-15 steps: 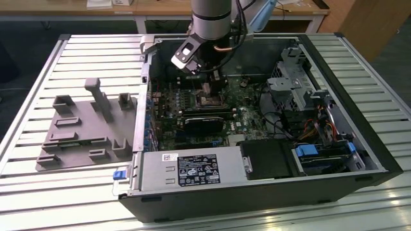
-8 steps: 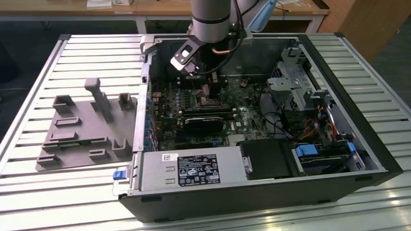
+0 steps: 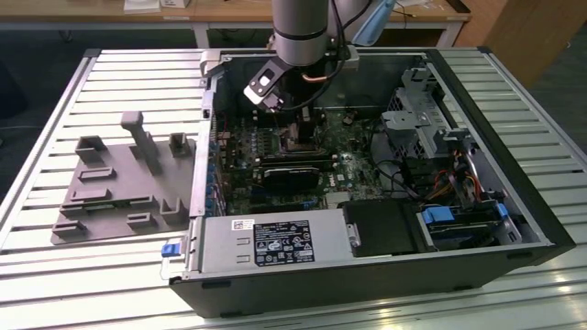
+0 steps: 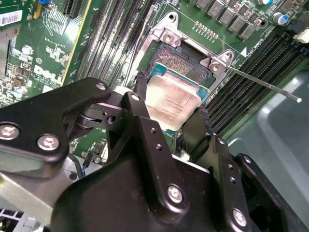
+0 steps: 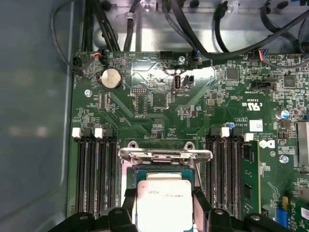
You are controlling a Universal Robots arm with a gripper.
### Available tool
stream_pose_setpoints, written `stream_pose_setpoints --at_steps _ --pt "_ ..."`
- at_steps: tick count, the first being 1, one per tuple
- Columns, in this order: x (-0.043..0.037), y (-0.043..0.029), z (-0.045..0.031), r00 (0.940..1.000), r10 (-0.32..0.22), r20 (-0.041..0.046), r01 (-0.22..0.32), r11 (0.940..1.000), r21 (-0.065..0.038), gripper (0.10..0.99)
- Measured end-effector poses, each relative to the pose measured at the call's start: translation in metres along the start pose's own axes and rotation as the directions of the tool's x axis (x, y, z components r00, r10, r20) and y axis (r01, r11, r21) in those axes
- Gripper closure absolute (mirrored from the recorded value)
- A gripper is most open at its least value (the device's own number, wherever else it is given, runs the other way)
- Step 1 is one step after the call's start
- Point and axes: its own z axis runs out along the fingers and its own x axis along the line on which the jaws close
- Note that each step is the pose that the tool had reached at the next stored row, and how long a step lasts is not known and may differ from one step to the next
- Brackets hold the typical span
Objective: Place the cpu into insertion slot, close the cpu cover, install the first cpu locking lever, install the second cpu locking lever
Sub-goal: 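Place the cpu into insertion slot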
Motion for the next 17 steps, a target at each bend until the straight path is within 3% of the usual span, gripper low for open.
stream_pose_setpoints --at_steps 17 --pt "-0.0003 -0.0024 0.0153 1.0000 0.001 0.0002 -0.001 1.0000 0.000 0.545"
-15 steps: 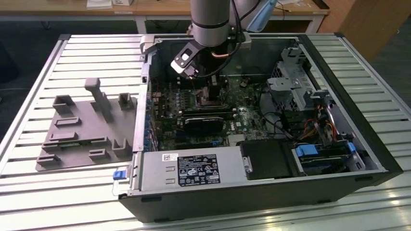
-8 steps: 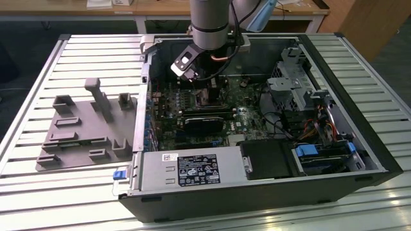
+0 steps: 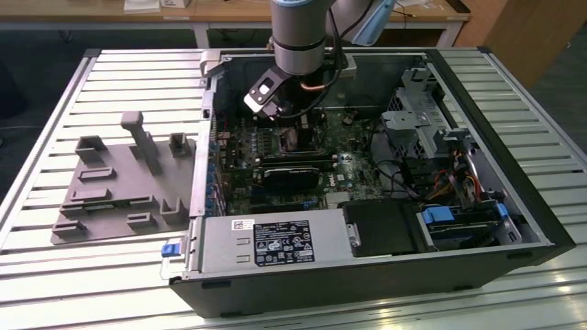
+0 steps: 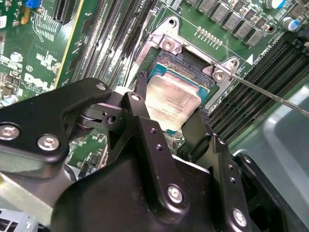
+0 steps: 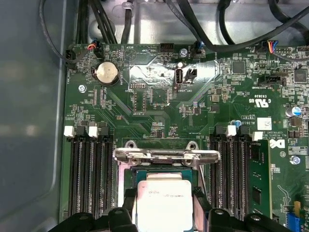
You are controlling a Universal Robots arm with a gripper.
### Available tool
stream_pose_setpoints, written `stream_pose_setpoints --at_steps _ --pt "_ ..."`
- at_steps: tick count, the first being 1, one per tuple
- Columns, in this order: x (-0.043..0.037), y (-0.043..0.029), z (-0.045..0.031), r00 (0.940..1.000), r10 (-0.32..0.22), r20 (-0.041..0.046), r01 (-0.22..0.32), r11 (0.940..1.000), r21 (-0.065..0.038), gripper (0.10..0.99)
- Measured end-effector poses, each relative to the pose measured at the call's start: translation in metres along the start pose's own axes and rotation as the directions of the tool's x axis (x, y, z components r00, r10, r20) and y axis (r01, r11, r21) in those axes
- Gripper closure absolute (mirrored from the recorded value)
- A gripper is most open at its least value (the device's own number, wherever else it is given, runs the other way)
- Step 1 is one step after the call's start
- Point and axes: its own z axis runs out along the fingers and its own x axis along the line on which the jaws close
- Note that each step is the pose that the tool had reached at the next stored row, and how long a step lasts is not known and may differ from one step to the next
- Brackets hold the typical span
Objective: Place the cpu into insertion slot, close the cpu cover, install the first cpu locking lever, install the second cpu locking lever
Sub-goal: 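Place the cpu into insertion slot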
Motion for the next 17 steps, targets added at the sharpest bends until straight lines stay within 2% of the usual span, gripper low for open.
stream_pose_setpoints --at_steps 7,17 --pt "-0.0001 -0.0008 0.0059 1.0000 0.001 0.0000 -0.001 1.0000 0.000 0.545" --pt "-0.0002 -0.0012 0.0100 1.0000 0.001 0.0003 -0.001 1.0000 0.000 0.545"
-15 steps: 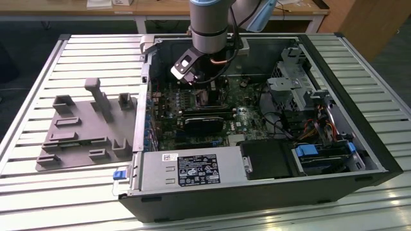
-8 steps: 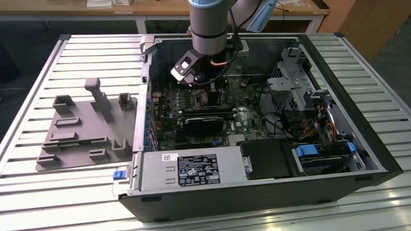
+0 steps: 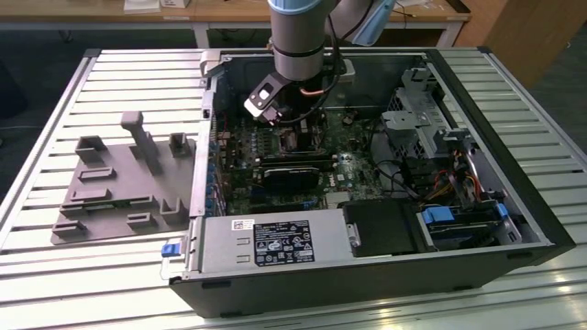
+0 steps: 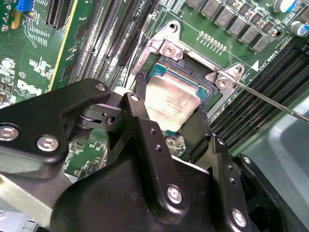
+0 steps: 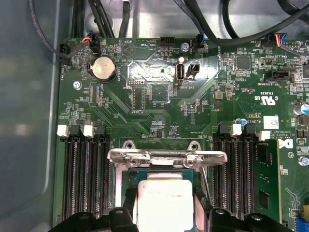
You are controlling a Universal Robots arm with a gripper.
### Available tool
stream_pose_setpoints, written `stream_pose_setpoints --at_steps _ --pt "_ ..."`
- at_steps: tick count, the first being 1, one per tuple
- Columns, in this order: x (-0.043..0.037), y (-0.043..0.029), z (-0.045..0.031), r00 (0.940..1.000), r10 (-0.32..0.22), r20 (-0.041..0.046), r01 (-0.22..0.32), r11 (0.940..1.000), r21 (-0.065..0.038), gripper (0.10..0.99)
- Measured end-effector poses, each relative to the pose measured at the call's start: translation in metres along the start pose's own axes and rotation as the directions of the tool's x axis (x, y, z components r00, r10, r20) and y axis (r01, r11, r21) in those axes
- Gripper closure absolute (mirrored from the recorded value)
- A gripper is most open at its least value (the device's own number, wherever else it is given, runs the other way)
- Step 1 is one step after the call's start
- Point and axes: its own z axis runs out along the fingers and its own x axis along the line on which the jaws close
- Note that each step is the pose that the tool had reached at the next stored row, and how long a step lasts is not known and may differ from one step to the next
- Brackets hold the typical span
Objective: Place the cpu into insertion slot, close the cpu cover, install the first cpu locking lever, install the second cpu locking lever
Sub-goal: 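Place the cpu into insertion slot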
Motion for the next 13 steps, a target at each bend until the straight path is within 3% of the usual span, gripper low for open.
stream_pose_setpoints --at_steps 13 --pt "0.0013 -0.0001 0.0009 1.0000 0.000 0.0001 0.000 1.0000 0.000 0.545"
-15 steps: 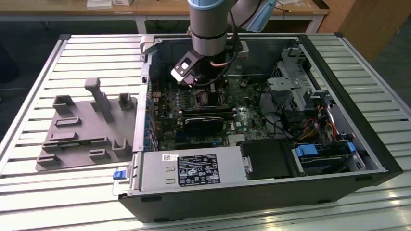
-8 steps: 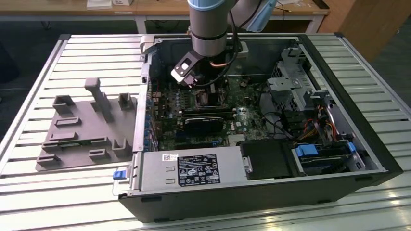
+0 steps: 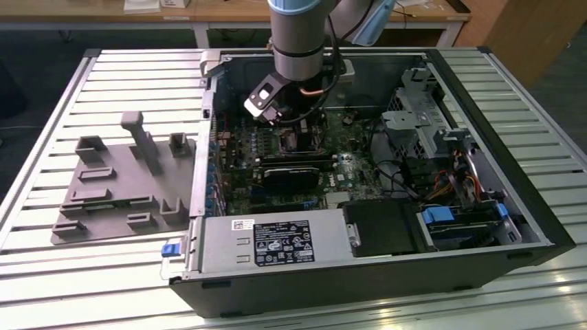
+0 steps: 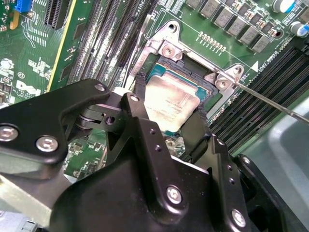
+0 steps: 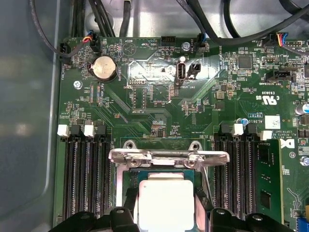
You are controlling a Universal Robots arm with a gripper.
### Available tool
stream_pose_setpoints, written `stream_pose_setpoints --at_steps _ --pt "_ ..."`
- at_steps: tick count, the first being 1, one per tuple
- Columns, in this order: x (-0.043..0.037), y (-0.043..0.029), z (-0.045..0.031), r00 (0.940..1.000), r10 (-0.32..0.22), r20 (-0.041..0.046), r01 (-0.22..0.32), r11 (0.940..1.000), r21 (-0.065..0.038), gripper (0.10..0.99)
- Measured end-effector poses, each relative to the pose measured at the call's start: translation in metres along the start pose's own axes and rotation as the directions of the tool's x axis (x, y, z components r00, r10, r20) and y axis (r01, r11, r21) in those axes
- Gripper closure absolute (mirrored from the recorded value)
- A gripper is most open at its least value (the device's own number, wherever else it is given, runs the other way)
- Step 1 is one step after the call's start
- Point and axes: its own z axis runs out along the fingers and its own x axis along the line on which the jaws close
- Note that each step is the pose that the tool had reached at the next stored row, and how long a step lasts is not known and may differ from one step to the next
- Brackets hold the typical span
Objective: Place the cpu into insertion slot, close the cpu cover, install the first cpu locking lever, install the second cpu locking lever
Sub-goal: 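Place the cpu into insertion slot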
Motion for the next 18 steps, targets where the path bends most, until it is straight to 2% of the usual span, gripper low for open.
stream_pose_setpoints --at_steps 18 --pt "0.0032 -0.0002 0.0002 1.0000 0.000 0.0000 0.000 1.0000 0.000 0.545"
